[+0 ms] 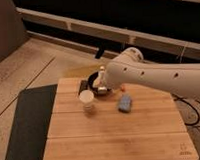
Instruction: Wipe the white sponge on the table
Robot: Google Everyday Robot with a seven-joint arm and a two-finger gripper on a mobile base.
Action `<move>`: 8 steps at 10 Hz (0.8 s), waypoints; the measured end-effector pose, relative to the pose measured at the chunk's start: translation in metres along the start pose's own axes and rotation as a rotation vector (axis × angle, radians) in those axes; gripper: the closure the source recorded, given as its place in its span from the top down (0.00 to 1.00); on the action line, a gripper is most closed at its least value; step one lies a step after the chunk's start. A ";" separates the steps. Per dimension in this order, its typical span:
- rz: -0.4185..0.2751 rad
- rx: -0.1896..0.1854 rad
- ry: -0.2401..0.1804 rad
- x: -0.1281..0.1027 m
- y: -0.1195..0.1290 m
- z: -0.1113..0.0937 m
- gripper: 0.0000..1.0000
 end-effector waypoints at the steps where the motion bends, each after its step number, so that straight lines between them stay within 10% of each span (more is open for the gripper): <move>1: 0.038 0.022 0.010 -0.003 -0.018 0.010 0.65; 6: 0.391 0.136 -0.014 -0.020 -0.171 0.021 0.65; 8: 0.443 0.147 -0.004 -0.023 -0.194 0.033 0.65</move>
